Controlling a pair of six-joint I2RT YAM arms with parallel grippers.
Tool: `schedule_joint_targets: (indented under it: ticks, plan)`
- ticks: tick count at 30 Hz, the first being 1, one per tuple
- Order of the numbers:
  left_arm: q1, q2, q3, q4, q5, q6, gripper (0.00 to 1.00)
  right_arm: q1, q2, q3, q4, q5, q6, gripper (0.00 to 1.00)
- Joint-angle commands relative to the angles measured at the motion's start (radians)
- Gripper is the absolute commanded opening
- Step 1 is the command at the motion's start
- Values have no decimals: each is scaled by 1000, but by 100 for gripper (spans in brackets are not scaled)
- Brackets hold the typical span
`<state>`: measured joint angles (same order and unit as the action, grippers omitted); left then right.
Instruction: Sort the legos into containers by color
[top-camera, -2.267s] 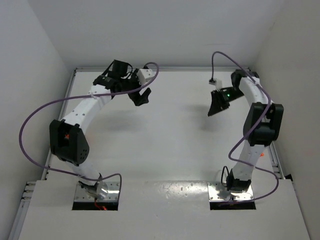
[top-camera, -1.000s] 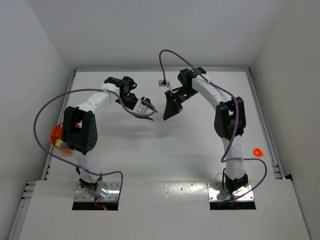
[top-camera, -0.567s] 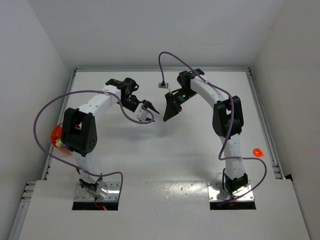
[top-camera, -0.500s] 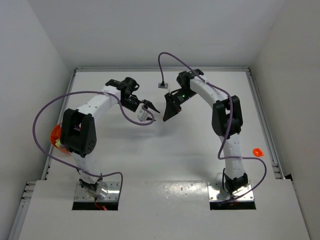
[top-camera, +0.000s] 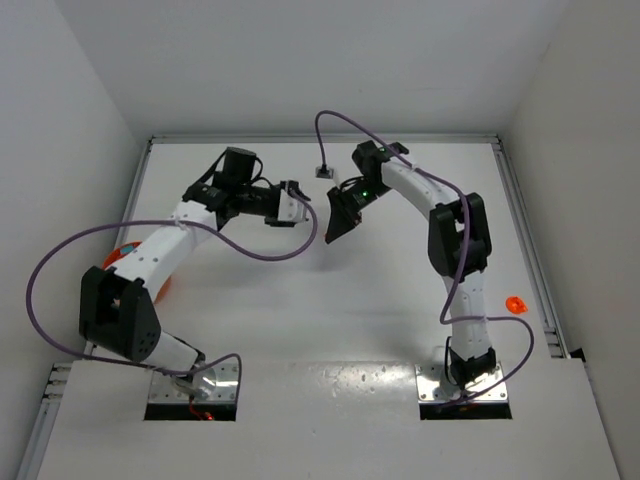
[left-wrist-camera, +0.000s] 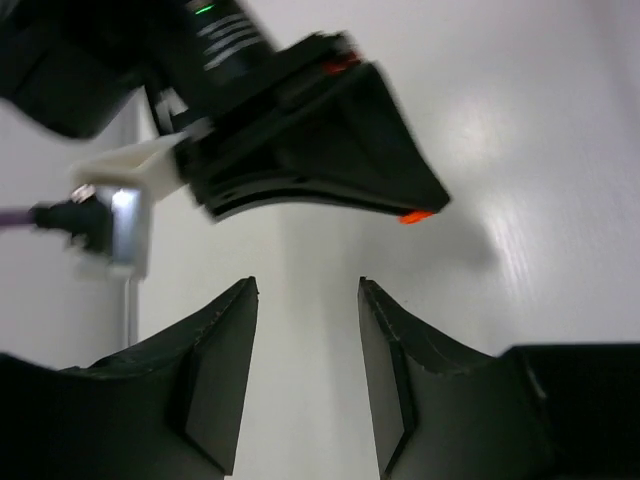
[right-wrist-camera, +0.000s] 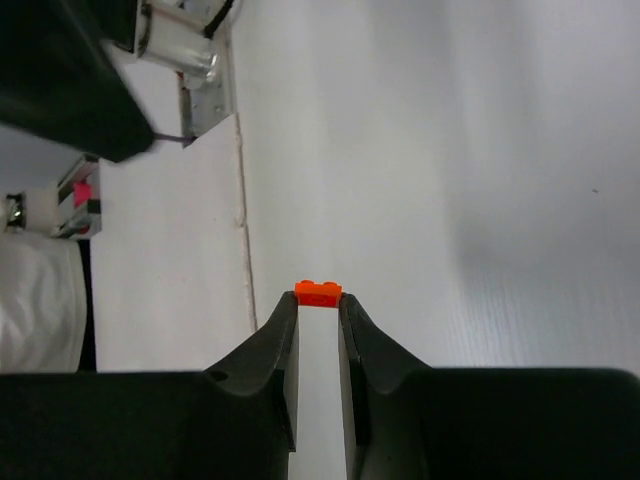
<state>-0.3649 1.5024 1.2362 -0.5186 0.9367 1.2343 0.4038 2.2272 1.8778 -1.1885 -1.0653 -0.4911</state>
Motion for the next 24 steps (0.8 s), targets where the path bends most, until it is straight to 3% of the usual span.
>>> schedule_joint_targets:
  ticks: [1, 4, 5, 9, 12, 15, 24]
  plan:
    - [-26, -65, 23, 268, -267, -581, 50, -19, -129, -29, 133, 76, 83, 0]
    - [-14, -56, 87, 235, -428, -916, 54, -39, -199, -86, 196, 140, 129, 0]
    - [16, -38, 124, 212, -429, -1055, 55, -39, -231, -174, 299, 159, 182, 0]
    - [102, 18, 149, 167, -376, -1350, 57, -48, -492, -503, 714, 295, 325, 0]
    - [136, 42, 125, 184, -268, -1661, 51, -25, -658, -687, 977, 439, 394, 0]
    - [113, 56, 101, 248, -210, -1789, 50, -2, -678, -727, 1060, 522, 407, 0]
    - [29, 134, 138, 434, -254, -1938, 53, 62, -522, -565, 1155, 691, 373, 0]
